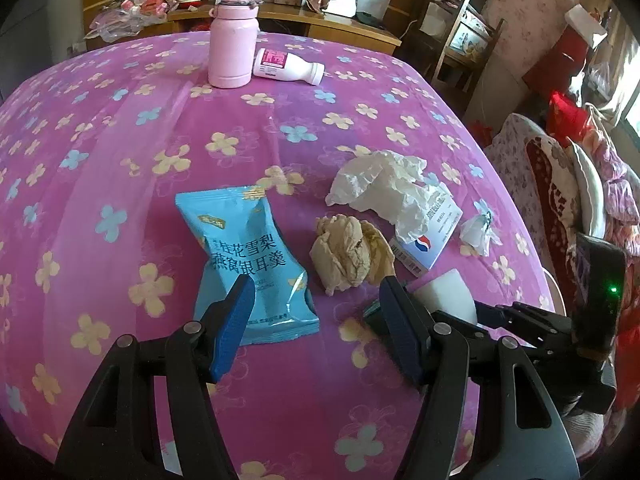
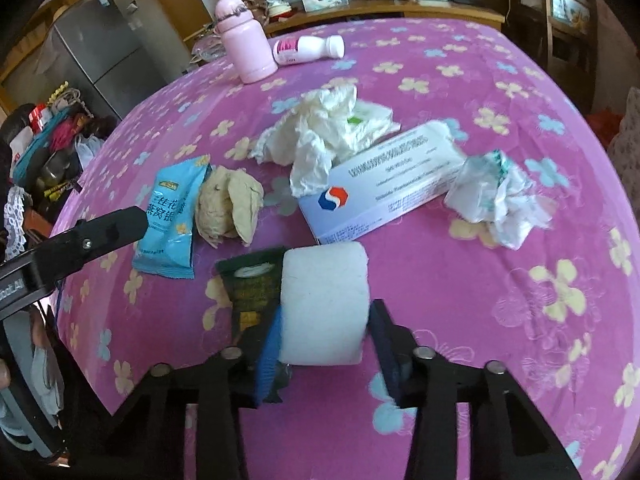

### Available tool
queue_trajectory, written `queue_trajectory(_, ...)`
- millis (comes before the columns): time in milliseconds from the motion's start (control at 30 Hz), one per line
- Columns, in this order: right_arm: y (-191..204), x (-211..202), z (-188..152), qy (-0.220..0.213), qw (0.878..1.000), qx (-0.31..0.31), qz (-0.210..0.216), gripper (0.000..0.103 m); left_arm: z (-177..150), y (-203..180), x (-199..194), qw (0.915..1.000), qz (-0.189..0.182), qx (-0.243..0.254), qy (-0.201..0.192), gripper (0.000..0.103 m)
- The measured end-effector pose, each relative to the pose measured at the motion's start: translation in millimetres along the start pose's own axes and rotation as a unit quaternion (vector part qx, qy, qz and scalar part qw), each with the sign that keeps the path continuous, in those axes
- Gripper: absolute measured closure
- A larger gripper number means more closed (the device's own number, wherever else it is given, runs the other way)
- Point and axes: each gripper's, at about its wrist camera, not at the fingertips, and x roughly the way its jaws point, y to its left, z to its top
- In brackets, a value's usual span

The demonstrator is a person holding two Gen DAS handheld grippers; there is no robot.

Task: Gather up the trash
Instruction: 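Grasp the white sponge with the right gripper, then grasp the crumpled brown paper with the left gripper while the right gripper holds the sponge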

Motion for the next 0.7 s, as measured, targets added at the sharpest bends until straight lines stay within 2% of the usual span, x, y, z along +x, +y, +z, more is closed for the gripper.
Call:
queue_trajectory(233,-19.4,-22.3,-7.1,-0.024,0.999,0.016,-0.022,0.066,8.1,-19.0,17.7,0.9998,-0.004,0.015,0.009,0.04)
queue_trajectory(333,-33.2,-24.8,-9.5,-0.022,0.999,0.027,-0.034,0.066,13.5,-28.4,28.6,0.9996,0.006,0.027,0.01,0.04)
queue_trajectory(600,-46.2,-24.0,-16.2,-0.025,0.998,0.045,-0.022,0.065,23.4,-45.4,62.4,0.9972,0.038,0.059,0.024,0.04)
queue_trajectory(633,-46.1,-24.0,-16.0,-0.026,0.998,0.044,-0.023,0.065,23.5,-44.4,64.8,0.9973,0.035,0.058,0.029,0.043)
queue_trajectory(667,-46.0,-24.2,-16.2,-0.026,0.998,0.044,-0.023,0.065,23.3,-42.6,67.2,0.9975,0.029,0.055,0.035,0.058)
queue_trajectory(700,-45.7,-24.5,-16.5,-0.026,0.998,0.043,-0.023,0.065,23.0,-39.6,70.3,0.9974,0.025,0.051,0.044,0.078)
